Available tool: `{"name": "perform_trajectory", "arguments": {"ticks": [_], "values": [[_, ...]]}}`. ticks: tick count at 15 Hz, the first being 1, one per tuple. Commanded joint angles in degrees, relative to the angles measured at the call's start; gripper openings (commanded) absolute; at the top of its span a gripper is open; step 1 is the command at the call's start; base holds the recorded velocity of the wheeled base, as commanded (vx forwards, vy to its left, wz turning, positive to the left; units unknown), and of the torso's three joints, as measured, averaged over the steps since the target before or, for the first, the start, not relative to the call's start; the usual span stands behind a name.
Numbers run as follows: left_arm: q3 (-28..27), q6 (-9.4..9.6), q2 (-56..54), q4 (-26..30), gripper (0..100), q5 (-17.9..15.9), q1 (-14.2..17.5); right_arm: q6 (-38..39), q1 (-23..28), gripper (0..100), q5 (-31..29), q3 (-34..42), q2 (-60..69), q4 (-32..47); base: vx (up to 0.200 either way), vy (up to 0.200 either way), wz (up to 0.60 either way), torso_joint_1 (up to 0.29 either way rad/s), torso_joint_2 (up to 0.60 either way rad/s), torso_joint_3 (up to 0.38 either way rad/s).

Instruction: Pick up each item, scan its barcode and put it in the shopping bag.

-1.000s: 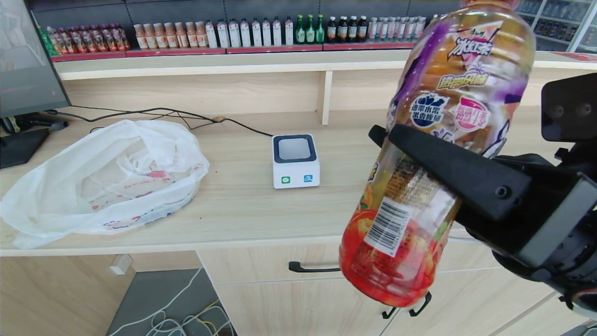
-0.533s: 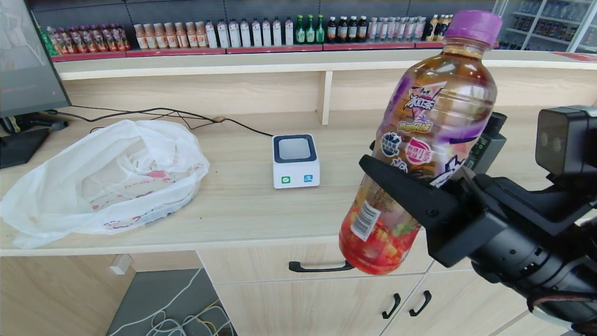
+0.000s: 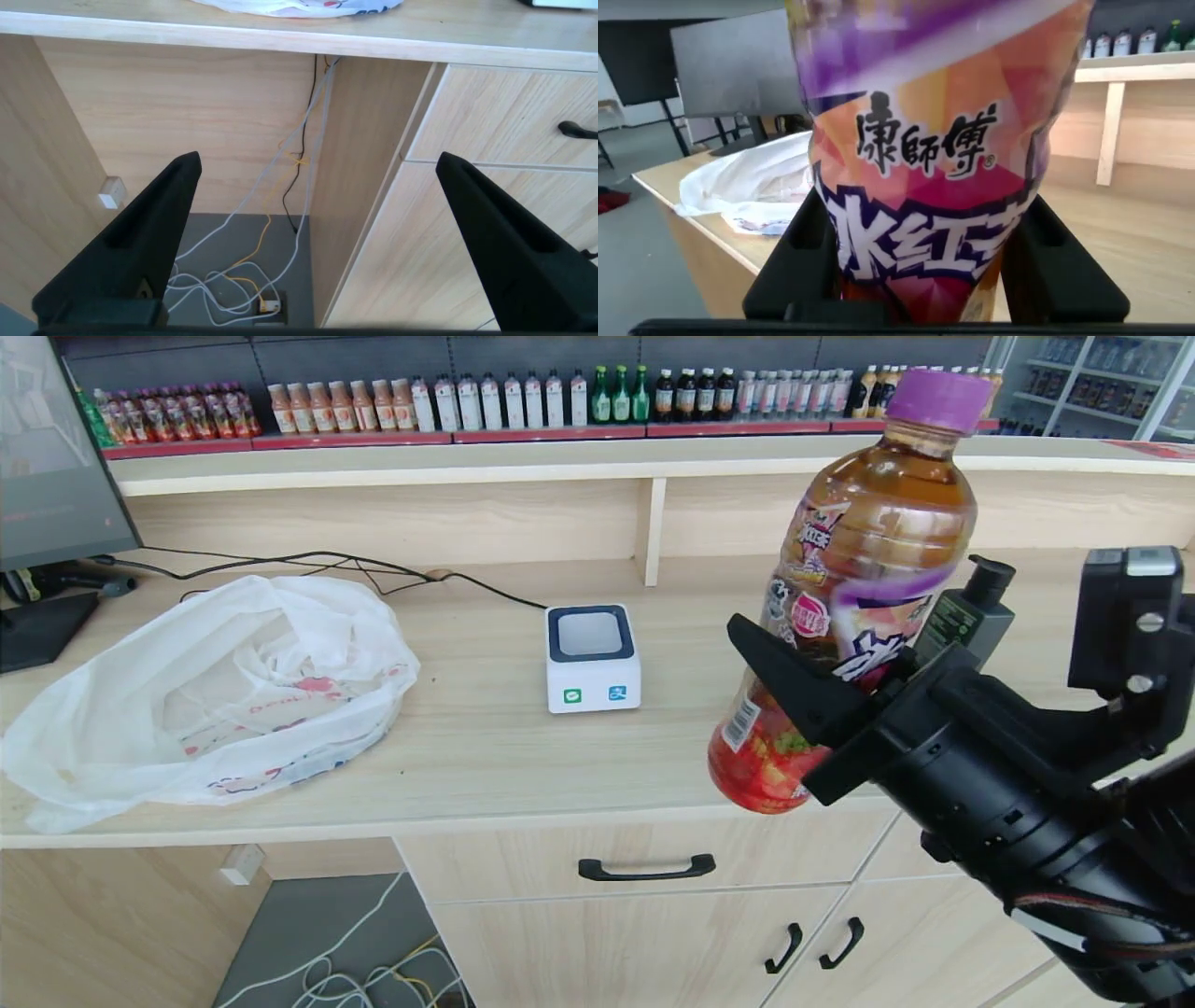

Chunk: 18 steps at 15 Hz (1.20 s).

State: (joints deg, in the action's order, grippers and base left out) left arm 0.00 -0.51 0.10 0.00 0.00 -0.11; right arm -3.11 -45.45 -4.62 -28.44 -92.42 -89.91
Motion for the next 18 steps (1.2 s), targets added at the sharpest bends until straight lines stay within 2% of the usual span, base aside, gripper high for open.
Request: {"name": "perform_trajectory", "arguments": {"ticks": [1,5,7,8,16,18], "values": [[0.00,-0.02,-0.01,0.00,100,0.00,0.02,-2.34,1.94,0,-1.62,-0.65,-1.10,0.26,0.000,0.000,0.00,0.000,0.00,0.000],[0.00,-0.02,-0.01,0.00,100,0.00,0.02,-4.98,3.52,0,-3.64,-1.18,-1.45,0.17,0.000,0.000,0.00,0.000,0.00,0.000],[0.00,-0.02,-0.01,0.00,100,0.00,0.02,-4.98,8.62,0,-3.47,-0.91,-1.71,0.17,0.000,0.000,0.00,0.000,0.00,0.000],[0.00,-0.02,-0.01,0.00,100,0.00,0.02,-4.80,9.41,0,-3.11,-0.74,-1.80,0.17,0.000,0.000,0.00,0.000,0.00,0.000],[0.00,-0.10,-0.01,0.00,100,0.00,0.02,-1.46,10.64,0,-0.92,-3.90,-3.21,-0.09,0.000,0.000,0.00,0.000,0.00,0.000],[0.00,-0.02,-0.01,0.00,100,0.00,0.02,-1.46,11.17,0,-0.92,-3.99,-3.12,-0.09,-0.100,0.000,0.00,0.001,0.00,-0.001]]}}
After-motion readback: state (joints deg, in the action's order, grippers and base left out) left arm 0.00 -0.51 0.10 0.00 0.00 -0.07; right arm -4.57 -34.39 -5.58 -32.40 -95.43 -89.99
